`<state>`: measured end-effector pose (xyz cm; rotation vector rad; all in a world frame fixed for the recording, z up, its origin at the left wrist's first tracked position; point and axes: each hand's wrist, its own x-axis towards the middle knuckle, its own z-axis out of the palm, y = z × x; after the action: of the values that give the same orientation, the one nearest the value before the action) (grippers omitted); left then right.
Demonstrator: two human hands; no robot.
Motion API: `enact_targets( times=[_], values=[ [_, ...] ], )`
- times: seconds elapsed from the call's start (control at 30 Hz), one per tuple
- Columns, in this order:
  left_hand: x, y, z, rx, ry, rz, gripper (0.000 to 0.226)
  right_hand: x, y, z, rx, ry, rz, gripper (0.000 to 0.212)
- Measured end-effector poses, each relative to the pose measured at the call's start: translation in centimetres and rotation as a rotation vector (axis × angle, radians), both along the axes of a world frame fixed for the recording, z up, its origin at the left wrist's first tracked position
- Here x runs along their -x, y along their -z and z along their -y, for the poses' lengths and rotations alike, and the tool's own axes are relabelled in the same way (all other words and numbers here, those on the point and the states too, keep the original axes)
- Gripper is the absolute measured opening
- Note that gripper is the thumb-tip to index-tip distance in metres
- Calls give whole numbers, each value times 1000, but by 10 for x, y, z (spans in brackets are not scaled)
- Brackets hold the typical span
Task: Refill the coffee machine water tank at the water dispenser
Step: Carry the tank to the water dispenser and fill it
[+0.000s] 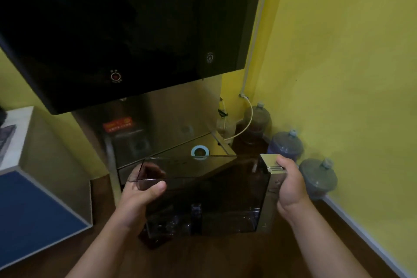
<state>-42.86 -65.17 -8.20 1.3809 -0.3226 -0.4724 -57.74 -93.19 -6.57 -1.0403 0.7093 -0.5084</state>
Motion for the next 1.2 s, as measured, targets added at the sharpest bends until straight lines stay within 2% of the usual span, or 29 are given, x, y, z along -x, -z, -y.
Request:
enact_targets(
  times=[0.17, 0.3, 0.47, 0.6, 0.7, 0.83, 0.87, 0.93, 1.2],
  values=[
    [3, -3, 67, 28, -165, -66, 88, -32, -1, 86, -22, -145, 43, 32],
    [5, -6, 107, 87, -248, -178, 115, -62, -6, 136, -13, -270, 52, 36],
    [-15, -7, 142, 85, -351, -285, 128, -110, -5, 171, -3, -364, -30, 38],
    [-48, -4, 155, 105, -413, -239, 106, -154, -2, 182, 4, -402, -47, 46],
    [-72, -1, 159, 166, -428, -264, 94, -185, 3, 192, -13, -445, -29, 36],
    [-100, 4, 169, 80, -458, -249, 24, -222, 8, 202, -6, -486, -20, 41],
    [-105, 1, 174, 42, -474, -240, 19, -229, 7, 202, -6, -492, -31, 41],
    [-112, -5, 183, 1, -513, -229, 26, -242, 7, 207, -11, -530, -34, 39],
    [-129, -7, 209, 13, -655, -205, 29, -289, 14, 231, 25, -627, -48, 41]
  ],
)
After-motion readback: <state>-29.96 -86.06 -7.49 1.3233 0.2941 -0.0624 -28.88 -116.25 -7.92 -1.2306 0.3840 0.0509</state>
